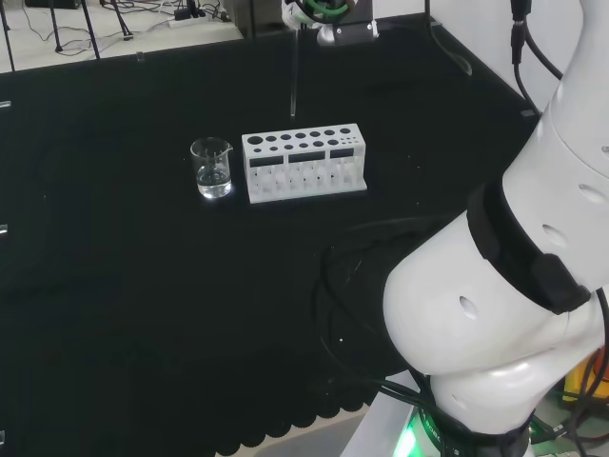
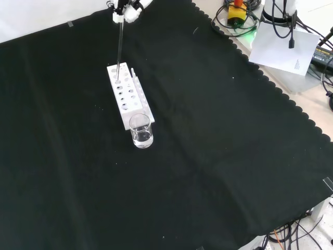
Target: Put the glass rod back on the white test tube rack.
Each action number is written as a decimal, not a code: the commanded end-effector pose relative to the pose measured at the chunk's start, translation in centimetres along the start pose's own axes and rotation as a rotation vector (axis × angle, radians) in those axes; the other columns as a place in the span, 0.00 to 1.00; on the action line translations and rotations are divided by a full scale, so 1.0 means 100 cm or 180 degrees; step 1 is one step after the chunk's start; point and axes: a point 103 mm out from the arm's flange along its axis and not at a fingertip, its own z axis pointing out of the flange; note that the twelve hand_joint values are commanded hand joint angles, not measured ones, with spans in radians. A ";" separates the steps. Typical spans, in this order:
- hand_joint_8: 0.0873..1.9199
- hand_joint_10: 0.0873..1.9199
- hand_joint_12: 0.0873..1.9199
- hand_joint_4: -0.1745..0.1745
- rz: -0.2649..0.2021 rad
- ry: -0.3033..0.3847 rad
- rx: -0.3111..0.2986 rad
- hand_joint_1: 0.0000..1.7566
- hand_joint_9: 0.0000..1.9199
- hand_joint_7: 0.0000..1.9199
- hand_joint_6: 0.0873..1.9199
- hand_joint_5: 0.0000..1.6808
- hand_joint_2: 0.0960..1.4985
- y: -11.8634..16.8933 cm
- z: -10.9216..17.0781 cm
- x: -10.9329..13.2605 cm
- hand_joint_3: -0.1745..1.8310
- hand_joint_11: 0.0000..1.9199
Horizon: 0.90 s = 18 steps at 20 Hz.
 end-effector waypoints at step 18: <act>0.43 0.44 0.31 0.00 -0.0041 -0.0028 0.0169 0.75 0.82 0.65 0.00 0.83 0.70 0.013 0.035 0.006 0.00 0.85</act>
